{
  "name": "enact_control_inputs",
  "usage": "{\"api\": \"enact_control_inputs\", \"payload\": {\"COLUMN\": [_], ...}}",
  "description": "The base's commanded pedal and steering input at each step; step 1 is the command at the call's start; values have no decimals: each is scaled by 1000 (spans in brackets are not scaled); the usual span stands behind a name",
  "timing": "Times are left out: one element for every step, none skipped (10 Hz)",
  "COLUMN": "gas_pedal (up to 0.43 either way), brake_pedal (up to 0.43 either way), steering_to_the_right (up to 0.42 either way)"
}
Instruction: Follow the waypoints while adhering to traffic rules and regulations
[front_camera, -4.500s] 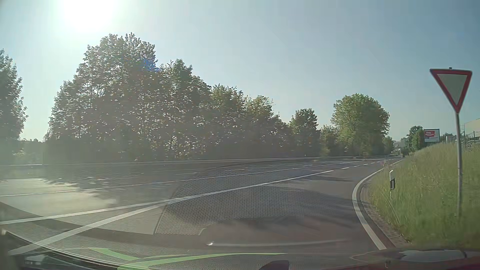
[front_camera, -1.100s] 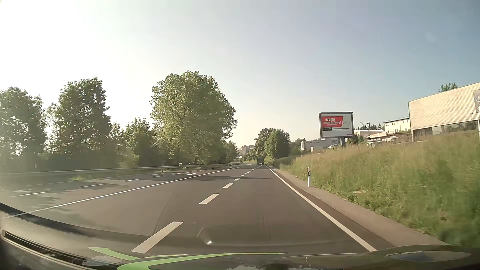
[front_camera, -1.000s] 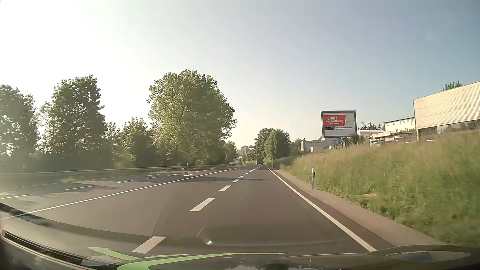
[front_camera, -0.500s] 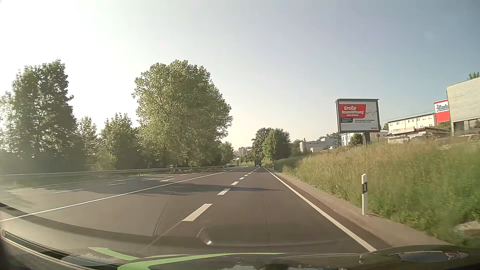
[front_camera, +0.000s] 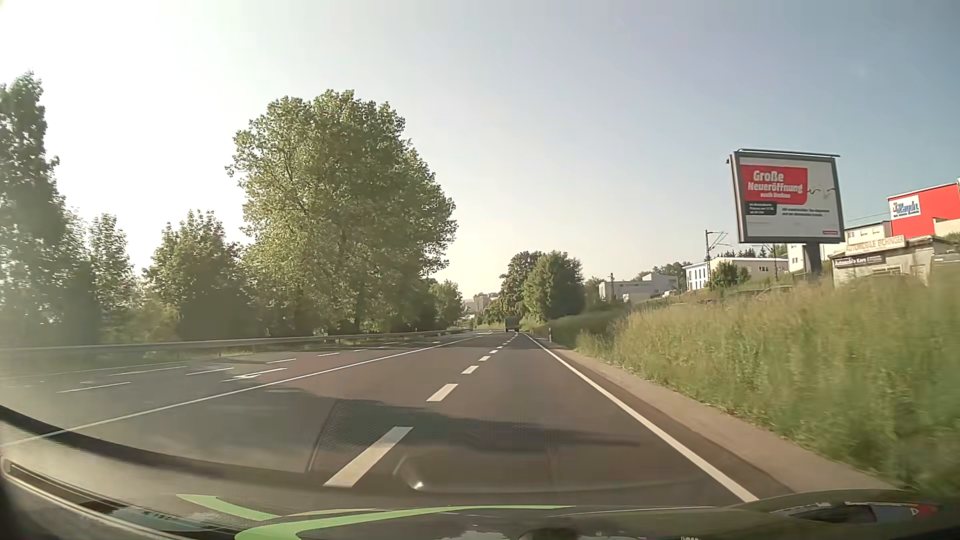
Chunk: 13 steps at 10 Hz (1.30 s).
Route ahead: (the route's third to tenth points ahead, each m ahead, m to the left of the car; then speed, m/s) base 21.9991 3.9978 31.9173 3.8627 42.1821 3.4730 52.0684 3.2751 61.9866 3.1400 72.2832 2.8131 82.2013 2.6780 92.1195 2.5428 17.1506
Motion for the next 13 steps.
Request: {"api": "enact_control_inputs", "payload": {"gas_pedal": [622, 610, 610, 598, 598, 591, 591, 591, 591, 579, 571, 551, 551], "brake_pedal": [0, 0, 0, 0, 0, 0, 0, 0, 0, 0, 0, 0, 0], "steering_to_the_right": [2, 2, 0, -1, -1, -1, -1, -1, -1, -1, -1, -1, -1]}}
